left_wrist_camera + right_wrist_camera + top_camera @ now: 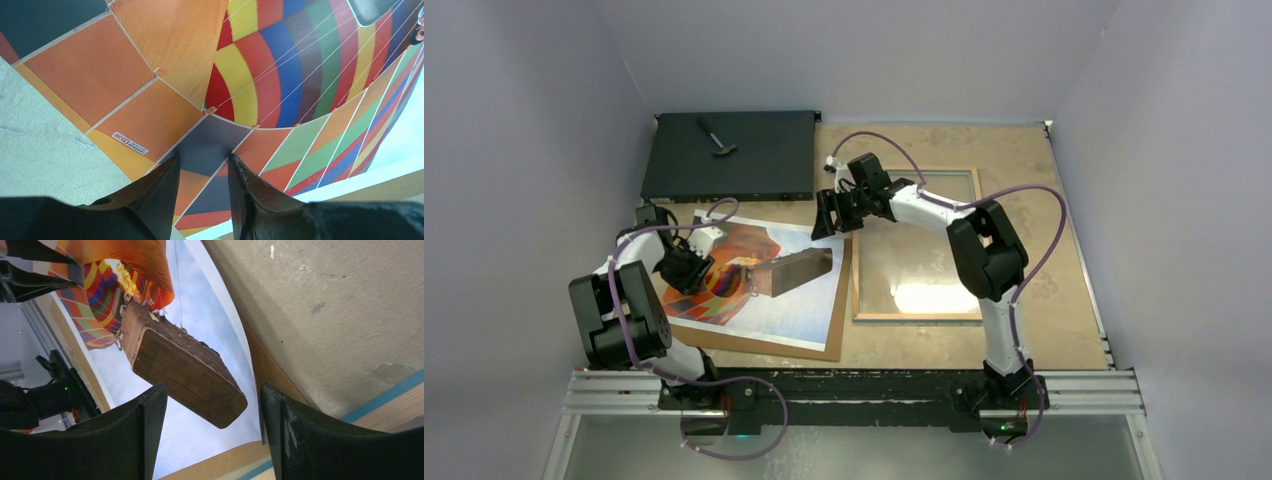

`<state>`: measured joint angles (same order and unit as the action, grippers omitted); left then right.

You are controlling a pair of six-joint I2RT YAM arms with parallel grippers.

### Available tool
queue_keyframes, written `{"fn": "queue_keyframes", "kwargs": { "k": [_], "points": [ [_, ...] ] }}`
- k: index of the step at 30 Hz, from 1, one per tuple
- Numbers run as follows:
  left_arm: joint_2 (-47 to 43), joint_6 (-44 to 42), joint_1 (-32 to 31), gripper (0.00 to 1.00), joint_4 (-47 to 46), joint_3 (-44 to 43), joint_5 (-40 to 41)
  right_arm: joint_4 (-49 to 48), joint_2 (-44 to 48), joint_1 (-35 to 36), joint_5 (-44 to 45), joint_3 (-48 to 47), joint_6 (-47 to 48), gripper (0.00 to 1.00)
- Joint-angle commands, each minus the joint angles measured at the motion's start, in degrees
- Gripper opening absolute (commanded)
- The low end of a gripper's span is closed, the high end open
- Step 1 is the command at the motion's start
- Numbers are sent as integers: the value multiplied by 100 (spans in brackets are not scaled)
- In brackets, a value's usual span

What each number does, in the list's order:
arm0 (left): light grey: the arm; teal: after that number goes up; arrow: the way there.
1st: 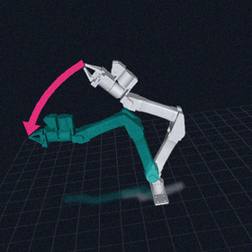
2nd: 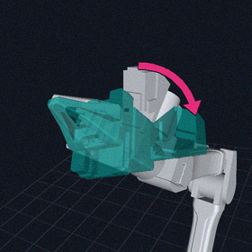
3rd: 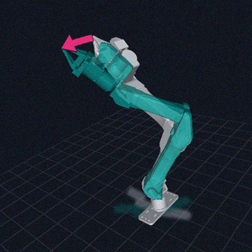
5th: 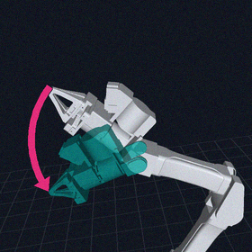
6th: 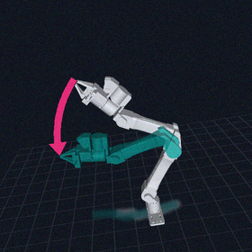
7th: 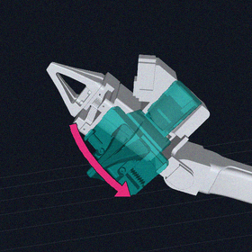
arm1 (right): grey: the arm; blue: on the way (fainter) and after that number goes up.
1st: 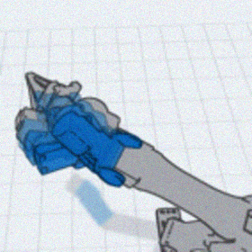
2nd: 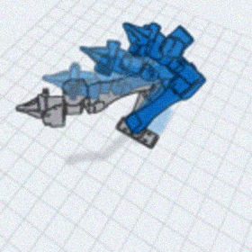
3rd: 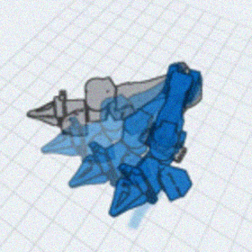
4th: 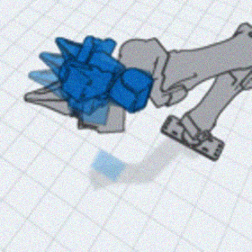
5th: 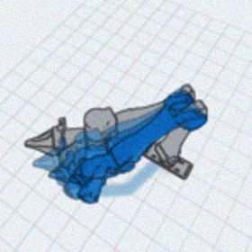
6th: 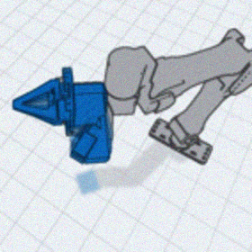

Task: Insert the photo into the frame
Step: Pick up the photo at the center of the board, then turn over the photo from the photo frame.

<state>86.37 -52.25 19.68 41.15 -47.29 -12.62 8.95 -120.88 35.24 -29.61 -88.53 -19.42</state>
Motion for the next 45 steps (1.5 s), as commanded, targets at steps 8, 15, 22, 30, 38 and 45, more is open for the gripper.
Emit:
{"fn": "queue_keyframes", "kwargs": {
  "k": [8,15,22,30,38,45],
  "points": [
    [258,15,-29,36,-77,12,-65,-28,305,18,-116,320,-69,59],
    [86,95,-27,37,473,-469,-423,-180,567,18,290,350,-254,17],
    [-135,271,-26,43,1260,-1348,-964,25,1165,12,544,-7,-314,0],
    [-279,650,-25,47,1632,-2103,-1333,1063,2749,-826,2201,-588,-225,0],
    [-431,681,-26,47,1832,-2310,-1441,2046,3854,-1046,5116,-2113,743,0],
    [-477,672,-26,47,1884,-2334,-1511,2628,3981,-311,5292,-2126,1468,0]
  ]
}}
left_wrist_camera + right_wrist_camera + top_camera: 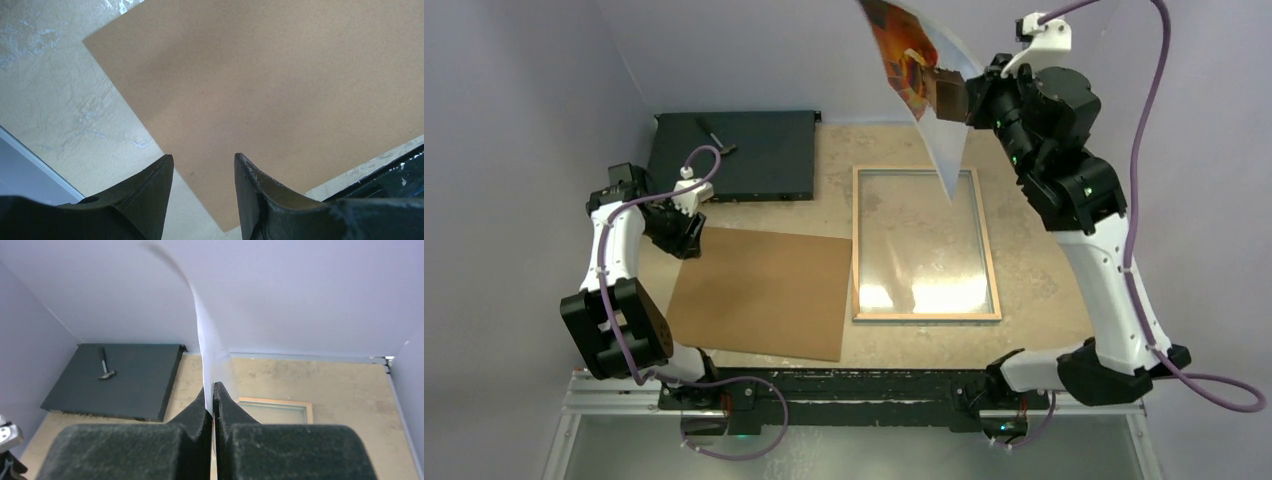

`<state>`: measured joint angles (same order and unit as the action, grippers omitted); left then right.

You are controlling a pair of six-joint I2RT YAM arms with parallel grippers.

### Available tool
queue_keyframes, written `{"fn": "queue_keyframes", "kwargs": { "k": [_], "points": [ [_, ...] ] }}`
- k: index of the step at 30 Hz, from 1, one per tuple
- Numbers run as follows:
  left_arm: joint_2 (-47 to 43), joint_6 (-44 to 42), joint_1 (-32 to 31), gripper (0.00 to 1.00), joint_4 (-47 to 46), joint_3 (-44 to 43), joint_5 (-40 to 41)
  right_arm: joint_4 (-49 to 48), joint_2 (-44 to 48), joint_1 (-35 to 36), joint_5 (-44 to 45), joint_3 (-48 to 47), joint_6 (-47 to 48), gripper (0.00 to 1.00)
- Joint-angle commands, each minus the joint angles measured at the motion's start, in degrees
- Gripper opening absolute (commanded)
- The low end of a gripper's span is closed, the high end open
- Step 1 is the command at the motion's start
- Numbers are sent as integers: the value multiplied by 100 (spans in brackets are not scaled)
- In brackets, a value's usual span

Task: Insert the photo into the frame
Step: Turn over the photo from the photo frame.

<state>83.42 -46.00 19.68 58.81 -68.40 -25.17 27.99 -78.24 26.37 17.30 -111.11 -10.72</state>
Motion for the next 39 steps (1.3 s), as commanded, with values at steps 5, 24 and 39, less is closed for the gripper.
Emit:
{"fn": "queue_keyframes", "kwargs": {
  "k": [5,24,39],
  "points": [
    [-166,36,-25,47,177,-264,-306,1890,-1270,1673,1657,521,322,0],
    [-243,-14,-22,46,245,-306,-370,3013,-3235,4006,2726,797,-592,0],
    [-124,31,-21,46,197,-235,-533,2466,-2529,4114,2211,2533,-306,0]
  ]
}}
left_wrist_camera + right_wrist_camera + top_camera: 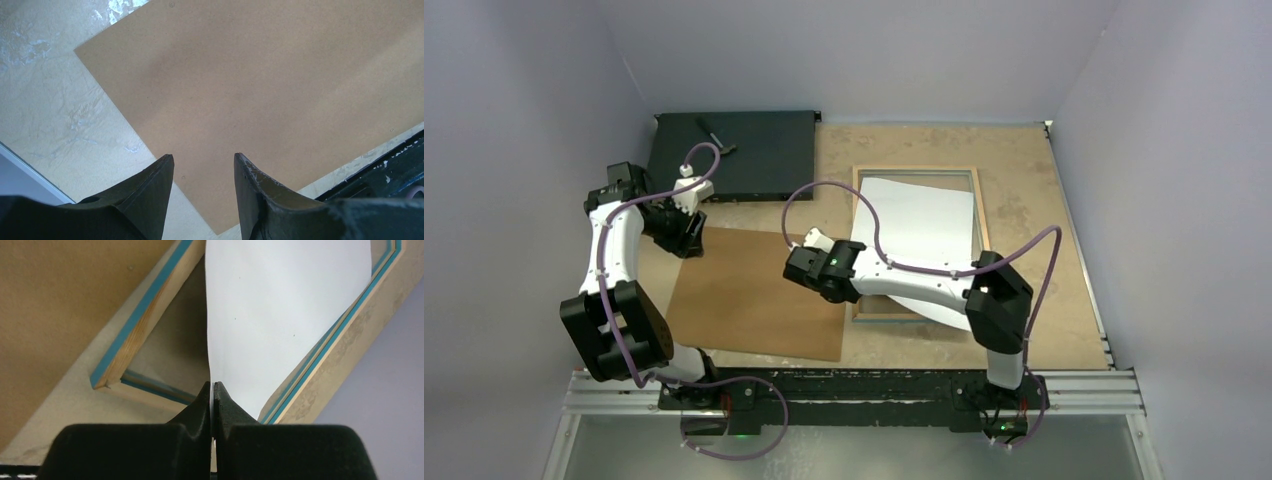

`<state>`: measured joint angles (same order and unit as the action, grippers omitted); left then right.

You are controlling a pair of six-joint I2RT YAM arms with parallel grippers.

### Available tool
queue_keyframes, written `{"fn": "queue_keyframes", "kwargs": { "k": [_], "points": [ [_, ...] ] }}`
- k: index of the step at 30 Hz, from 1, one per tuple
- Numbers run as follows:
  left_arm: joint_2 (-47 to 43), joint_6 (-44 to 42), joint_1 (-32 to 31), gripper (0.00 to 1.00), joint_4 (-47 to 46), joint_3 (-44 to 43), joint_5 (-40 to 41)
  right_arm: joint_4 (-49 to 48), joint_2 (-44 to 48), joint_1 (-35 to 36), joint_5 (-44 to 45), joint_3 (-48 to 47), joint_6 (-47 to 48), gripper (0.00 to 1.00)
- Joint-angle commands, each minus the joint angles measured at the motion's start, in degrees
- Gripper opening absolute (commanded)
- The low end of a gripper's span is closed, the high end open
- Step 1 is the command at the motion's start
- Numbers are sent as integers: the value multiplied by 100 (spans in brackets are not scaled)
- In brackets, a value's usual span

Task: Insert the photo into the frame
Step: Turn over the photo from the photo frame.

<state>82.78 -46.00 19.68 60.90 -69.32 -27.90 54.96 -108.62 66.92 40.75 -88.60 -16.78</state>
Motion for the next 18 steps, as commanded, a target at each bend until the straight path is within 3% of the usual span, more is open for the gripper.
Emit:
{"fn": "queue_keyframes", "kwargs": {
  "k": [1,18],
  "points": [
    [-63,35,-25,46,-12,-136,-254,-316,546,75,-178,379,364,0],
    [19,71,-30,47,-22,-52,-407,-973,829,965,-114,1277,993,0]
  ]
}}
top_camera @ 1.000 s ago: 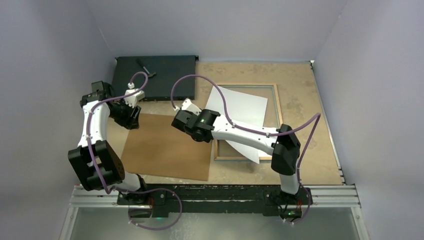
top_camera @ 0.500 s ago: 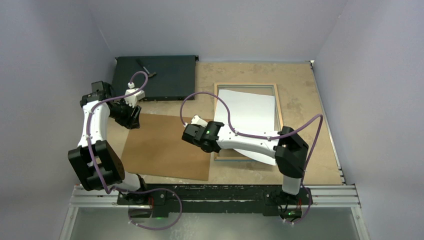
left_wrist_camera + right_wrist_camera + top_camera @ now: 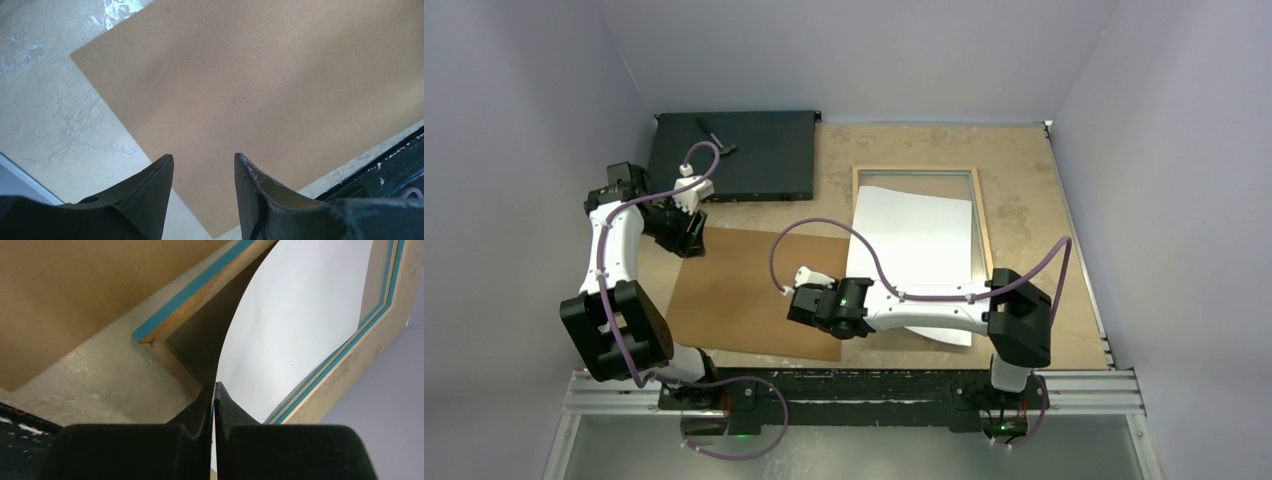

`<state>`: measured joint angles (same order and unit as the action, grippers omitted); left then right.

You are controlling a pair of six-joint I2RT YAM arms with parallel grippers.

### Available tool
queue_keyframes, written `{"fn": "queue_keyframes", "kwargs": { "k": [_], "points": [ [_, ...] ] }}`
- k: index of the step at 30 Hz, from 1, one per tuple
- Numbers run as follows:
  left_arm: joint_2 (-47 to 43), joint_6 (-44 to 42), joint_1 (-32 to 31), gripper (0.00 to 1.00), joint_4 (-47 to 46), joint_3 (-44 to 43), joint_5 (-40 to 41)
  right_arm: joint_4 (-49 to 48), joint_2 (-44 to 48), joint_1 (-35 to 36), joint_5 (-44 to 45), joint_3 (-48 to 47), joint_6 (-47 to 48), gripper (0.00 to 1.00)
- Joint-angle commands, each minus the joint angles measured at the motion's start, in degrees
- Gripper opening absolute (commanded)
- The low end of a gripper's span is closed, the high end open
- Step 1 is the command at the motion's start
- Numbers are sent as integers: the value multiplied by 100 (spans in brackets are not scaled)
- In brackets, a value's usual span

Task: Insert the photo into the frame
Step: Turn over the photo from the photo frame.

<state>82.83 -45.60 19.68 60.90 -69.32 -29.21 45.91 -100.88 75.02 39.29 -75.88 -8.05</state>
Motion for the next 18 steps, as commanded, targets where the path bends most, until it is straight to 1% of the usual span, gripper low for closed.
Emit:
{"fn": "queue_keyframes", "kwargs": {
  "k": [1,5,9,12,14,16,18],
  "points": [
    [14,28,-32,47,-27,-41,-278,-49,36,161,42,7,116,0],
    [14,29,-34,47,-40,-20,-278,-115,135,171,257,153,186,0],
    [13,51,-38,47,-39,5,-357,-365,312,170,947,527,441,0],
    [-1,84,-76,47,-29,52,-419,-380,268,162,1114,513,396,0],
    [-25,108,-114,48,-14,73,-456,-267,118,162,1279,374,152,13],
    [-53,121,-148,48,-7,82,-473,-104,-38,162,1364,105,-117,38],
    [-96,122,-169,48,26,79,-484,-199,-93,166,1393,38,-171,58]
  ]
}}
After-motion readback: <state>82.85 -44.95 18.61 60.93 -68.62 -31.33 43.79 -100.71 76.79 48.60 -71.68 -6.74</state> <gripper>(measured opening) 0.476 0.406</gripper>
